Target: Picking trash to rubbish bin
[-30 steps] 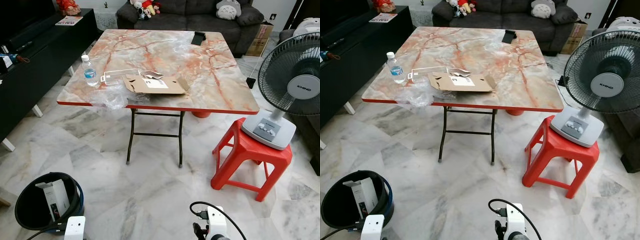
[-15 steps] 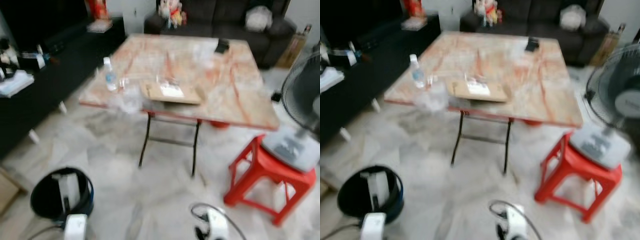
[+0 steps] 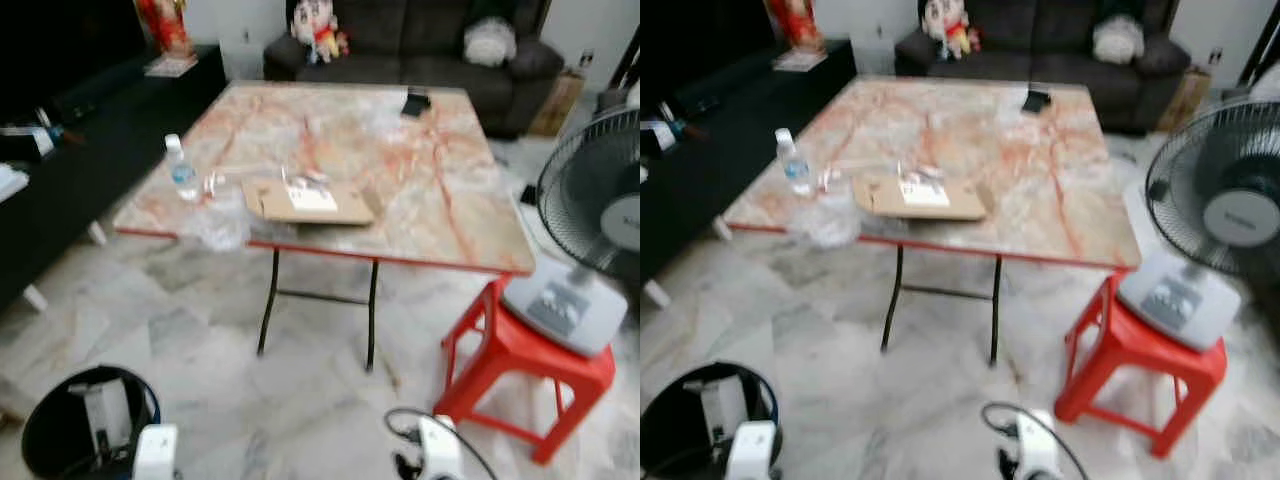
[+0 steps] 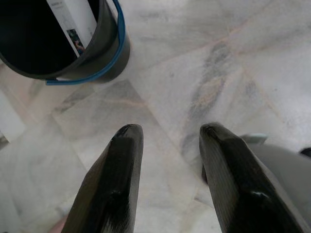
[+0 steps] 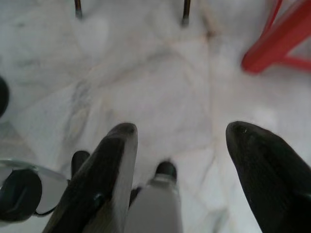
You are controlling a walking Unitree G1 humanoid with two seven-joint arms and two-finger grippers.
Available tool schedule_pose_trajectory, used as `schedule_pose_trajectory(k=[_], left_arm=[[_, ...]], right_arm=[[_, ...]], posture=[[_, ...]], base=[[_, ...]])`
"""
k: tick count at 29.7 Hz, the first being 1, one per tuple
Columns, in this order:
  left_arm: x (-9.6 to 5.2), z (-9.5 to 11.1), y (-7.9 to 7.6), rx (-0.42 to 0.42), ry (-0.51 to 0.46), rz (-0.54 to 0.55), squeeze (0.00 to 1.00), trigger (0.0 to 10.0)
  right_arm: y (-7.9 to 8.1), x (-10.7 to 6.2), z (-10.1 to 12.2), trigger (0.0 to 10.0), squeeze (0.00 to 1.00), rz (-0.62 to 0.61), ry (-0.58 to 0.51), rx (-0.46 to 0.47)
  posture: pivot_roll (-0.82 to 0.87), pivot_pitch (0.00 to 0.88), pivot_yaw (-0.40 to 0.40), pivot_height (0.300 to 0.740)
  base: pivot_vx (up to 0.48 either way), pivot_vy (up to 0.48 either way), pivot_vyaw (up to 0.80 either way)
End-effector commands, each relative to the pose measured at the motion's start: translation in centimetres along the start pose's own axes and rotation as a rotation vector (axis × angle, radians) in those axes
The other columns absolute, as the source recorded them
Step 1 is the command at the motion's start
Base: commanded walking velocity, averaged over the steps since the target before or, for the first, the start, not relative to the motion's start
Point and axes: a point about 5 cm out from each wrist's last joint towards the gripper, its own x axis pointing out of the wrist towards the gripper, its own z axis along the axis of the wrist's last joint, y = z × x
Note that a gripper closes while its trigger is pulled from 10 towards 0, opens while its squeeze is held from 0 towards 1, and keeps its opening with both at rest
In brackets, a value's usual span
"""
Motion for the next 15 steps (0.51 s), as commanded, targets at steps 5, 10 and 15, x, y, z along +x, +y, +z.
schedule_pose_trajectory(k=[5,10,15], left_arm=[[-0.02,-0.39,1.16,0.0,0.022,0.03,0.0,10.0],[-0.02,-0.36,1.05,-0.001,0.021,0.028,0.0,10.0],[-0.02,-0.36,0.99,-0.001,0.021,0.026,0.0,10.0]], right_arm=[[1.48,0.32,0.8,10.0,0.0,0.038,-0.019,-0.003],[1.41,0.31,0.77,10.0,0.0,0.034,-0.019,0.004],[1.38,0.31,0.79,10.0,0.0,0.032,-0.019,0.003]], posture=[[0.05,0.0,-0.032,0.74],[0.05,0.0,-0.033,0.74],[0.05,0.0,-0.033,0.74]], base=[[0.323,0.0,0.0],[0.324,0.0,0.0],[0.317,0.0,0.0]])
